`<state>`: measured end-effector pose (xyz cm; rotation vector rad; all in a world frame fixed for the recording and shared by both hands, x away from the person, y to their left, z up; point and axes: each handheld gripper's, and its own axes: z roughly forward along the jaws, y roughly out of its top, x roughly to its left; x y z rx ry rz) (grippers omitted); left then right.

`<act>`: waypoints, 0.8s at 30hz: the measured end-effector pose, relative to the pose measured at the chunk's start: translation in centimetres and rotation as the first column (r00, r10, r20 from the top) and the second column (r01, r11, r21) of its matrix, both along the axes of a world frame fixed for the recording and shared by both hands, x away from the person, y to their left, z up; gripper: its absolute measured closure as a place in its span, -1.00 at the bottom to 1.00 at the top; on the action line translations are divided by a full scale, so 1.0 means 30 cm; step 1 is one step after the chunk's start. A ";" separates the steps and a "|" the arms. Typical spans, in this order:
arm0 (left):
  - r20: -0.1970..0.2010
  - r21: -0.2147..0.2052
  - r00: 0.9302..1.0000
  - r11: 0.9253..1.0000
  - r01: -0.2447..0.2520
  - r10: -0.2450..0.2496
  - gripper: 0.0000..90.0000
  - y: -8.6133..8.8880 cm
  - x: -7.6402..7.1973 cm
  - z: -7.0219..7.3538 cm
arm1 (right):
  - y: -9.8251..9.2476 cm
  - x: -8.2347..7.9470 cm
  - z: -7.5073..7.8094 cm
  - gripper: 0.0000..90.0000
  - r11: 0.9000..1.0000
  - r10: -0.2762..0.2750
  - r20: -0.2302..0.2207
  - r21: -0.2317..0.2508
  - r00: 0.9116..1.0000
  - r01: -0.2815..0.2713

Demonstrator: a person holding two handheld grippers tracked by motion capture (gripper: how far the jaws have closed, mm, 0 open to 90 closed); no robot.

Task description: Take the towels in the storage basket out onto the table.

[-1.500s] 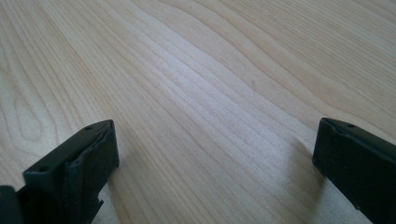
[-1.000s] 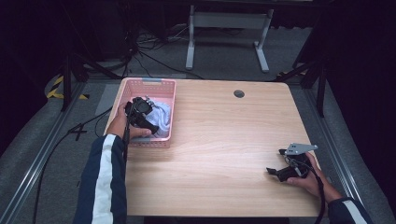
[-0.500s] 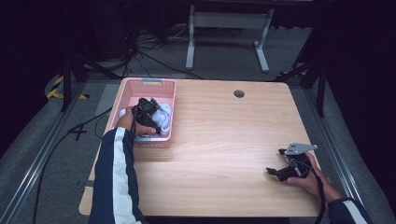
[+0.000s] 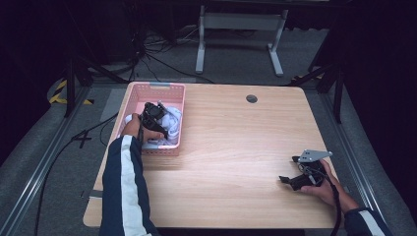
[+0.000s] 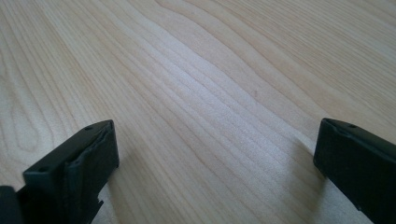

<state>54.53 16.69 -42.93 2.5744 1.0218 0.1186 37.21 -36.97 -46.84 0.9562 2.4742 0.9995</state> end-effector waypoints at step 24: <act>0.410 0.000 0.906 0.993 -0.121 0.110 0.21 0.050 -0.115 0.273 | -0.004 -0.003 0.000 -1.00 1.000 0.006 0.002 -0.002 1.000 -0.006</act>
